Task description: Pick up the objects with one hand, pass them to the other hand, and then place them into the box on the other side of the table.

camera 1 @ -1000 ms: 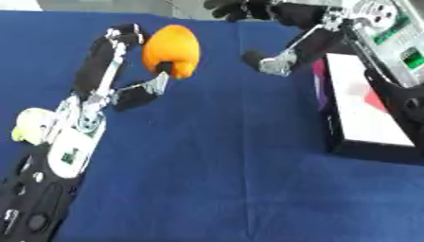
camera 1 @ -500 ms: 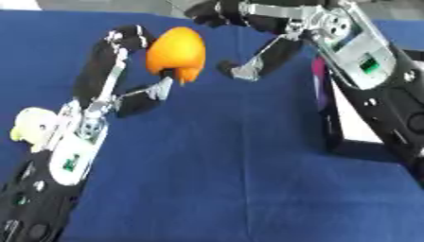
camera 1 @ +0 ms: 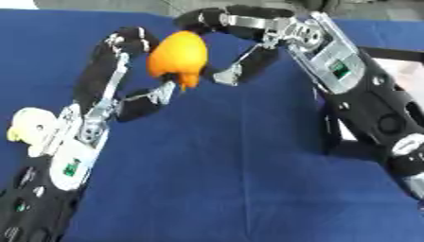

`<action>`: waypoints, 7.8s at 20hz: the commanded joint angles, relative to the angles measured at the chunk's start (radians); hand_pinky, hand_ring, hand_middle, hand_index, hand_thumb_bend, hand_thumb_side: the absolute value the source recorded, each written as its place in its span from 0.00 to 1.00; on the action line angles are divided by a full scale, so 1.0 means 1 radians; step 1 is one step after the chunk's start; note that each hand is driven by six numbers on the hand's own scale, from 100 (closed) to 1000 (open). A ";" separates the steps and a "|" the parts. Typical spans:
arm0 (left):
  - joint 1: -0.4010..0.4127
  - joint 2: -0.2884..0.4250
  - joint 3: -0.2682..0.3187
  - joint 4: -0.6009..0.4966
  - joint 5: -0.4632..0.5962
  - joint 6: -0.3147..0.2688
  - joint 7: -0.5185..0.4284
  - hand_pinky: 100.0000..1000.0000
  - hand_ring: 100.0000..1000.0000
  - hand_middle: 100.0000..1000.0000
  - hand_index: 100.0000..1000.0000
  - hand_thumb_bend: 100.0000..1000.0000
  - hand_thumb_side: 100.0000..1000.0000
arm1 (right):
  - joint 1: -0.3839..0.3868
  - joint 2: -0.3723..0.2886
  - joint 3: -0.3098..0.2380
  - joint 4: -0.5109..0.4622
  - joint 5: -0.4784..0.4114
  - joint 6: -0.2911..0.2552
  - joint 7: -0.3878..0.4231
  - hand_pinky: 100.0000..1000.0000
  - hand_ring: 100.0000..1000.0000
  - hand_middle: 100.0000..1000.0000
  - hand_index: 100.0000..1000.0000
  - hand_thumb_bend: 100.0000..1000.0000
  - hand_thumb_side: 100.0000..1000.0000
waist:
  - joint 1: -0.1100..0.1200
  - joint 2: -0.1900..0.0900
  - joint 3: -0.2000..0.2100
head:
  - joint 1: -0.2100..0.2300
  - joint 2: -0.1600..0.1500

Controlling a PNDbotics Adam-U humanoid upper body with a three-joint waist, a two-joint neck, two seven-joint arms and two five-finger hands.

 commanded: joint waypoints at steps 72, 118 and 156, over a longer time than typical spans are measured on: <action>0.254 0.745 0.185 -0.133 0.524 0.317 -0.453 0.87 0.78 0.70 0.85 0.12 0.54 | 0.571 -0.585 -0.401 0.060 -0.114 -0.090 -0.492 0.89 1.00 0.79 0.76 0.13 0.00 | 0.054 -0.015 -0.051 | -0.143 -0.016; -0.127 0.731 0.016 0.514 0.114 -0.308 -0.865 0.91 0.89 0.74 0.85 0.79 0.29 | 0.624 -0.526 -0.526 -0.195 -0.532 0.016 -0.525 1.00 1.00 1.00 1.00 0.00 0.24 | 0.054 -0.027 -0.045 | 0.154 0.007; -0.237 0.489 0.057 0.742 -0.057 -0.495 -0.699 0.89 0.83 0.60 0.71 0.20 0.00 | 0.566 -0.575 -0.577 -0.067 -0.763 0.124 -0.496 1.00 1.00 1.00 1.00 0.00 0.58 | 0.043 -0.023 -0.074 | 0.155 0.033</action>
